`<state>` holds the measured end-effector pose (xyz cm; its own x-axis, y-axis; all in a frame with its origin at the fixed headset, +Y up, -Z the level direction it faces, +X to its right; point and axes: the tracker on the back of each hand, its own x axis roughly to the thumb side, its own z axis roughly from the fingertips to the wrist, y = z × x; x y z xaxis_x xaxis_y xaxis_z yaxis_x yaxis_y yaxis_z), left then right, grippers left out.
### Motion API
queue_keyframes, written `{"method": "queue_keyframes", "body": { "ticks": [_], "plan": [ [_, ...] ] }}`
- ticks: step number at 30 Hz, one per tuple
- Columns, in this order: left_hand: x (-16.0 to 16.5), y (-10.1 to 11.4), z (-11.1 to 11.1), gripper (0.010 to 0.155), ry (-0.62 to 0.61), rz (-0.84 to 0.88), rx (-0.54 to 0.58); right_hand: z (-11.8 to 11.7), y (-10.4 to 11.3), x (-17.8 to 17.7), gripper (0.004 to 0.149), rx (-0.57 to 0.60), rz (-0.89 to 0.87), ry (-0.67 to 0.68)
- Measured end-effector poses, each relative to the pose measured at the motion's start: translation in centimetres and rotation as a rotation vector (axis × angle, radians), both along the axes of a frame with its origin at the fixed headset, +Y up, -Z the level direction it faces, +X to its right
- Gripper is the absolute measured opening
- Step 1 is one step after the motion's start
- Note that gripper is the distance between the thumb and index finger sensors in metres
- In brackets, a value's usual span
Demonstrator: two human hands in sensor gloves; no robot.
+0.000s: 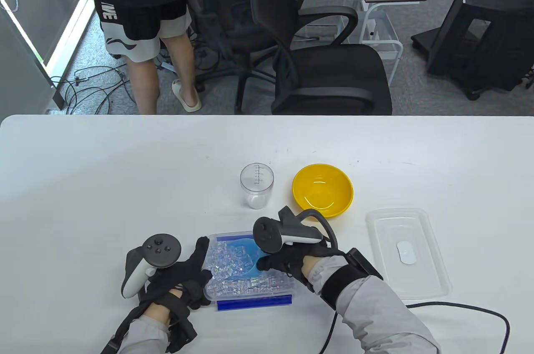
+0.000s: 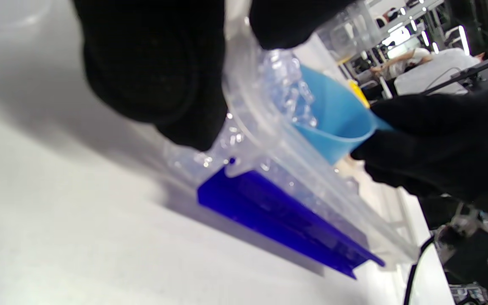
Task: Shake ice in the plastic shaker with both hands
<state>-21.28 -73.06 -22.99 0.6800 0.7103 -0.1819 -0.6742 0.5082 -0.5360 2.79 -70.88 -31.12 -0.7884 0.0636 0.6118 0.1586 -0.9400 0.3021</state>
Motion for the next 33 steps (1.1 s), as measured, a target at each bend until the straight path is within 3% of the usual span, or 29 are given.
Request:
{"method": "queue_keyframes", "body": {
  "ticks": [13, 33],
  "plan": [
    [-0.1, 0.0, 0.1, 0.075, 0.0, 0.006, -0.002, 0.4, 0.9, 2.8, 0.054, 0.005, -0.095, -0.05],
    [-0.2, 0.0, 0.2, 0.074, 0.003, 0.008, 0.002, 3.3, 2.0, 8.2, 0.054, 0.104, -0.303, -0.114]
  ]
}}
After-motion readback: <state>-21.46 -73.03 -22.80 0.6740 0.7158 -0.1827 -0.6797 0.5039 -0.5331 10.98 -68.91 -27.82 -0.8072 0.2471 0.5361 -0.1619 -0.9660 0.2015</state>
